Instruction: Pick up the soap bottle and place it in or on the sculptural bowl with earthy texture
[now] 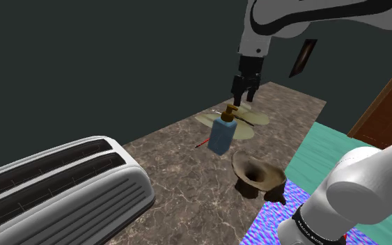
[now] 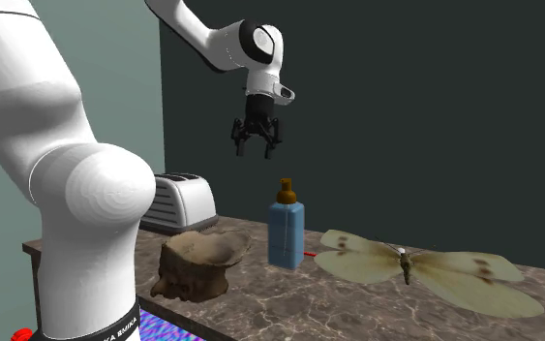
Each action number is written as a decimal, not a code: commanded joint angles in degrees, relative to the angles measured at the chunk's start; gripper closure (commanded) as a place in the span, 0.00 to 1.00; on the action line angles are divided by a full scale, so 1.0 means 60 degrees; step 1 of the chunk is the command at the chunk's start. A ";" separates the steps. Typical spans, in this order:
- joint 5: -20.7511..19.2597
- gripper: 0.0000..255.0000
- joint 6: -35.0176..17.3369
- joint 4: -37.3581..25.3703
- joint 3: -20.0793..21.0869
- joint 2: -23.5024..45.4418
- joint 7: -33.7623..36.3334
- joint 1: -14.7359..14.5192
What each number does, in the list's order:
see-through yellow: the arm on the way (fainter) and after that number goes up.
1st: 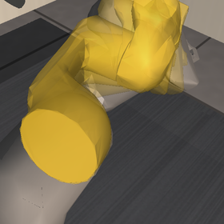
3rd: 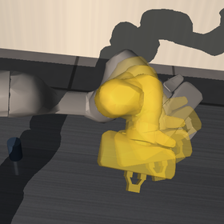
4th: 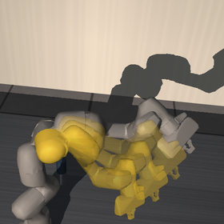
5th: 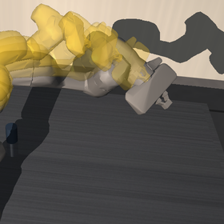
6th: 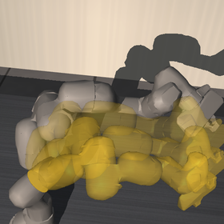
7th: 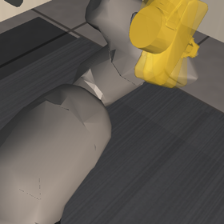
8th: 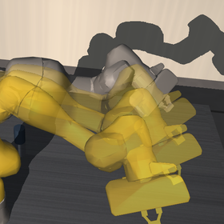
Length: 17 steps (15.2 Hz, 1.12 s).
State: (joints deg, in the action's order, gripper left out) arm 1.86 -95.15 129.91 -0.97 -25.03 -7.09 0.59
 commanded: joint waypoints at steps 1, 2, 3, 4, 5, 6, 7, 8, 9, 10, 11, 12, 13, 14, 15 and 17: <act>-0.0132 0.00 -0.0055 -0.0586 -0.0028 0.0971 0.0038 0.0069; -0.0198 0.00 -0.0066 -0.0883 -0.0049 0.1436 0.0052 0.0103; -0.0263 0.00 -0.0064 -0.1190 -0.0071 0.1899 0.0067 0.0137; -0.0327 0.00 -0.0050 -0.1508 -0.0093 0.2360 0.0083 0.0170; -0.0390 0.00 -0.0023 -0.1838 -0.0118 0.2820 0.0099 0.0201; -0.0451 0.00 0.0016 -0.2179 -0.0143 0.3279 0.0115 0.0232; -0.0511 0.00 0.0067 -0.2531 -0.0169 0.3737 0.0130 0.0262; -0.0569 0.00 0.0130 -0.2896 -0.0198 0.4195 0.0144 0.0291; -0.0625 0.00 0.0205 -0.3273 -0.0227 0.4653 0.0158 0.0319; -0.0679 0.00 0.0293 -0.3664 -0.0258 0.5112 0.0170 0.0347; -0.0687 0.00 0.0308 -0.3728 -0.0264 0.5185 0.0171 0.0350; -0.0690 0.00 0.0178 -0.3575 -0.0266 0.5162 0.0173 0.0352; -0.0693 0.00 0.0048 -0.3422 -0.0268 0.5139 0.0175 0.0354; -0.0695 0.00 -0.0081 -0.3277 -0.0270 0.5123 0.0177 0.0356; -0.0697 0.00 -0.0210 -0.3132 -0.0272 0.5106 0.0179 0.0358; -0.0703 0.00 -0.0467 -0.2847 -0.0276 0.5080 0.0182 0.0363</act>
State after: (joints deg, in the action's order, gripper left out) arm -2.33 -97.11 111.85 -2.60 5.57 -6.00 2.74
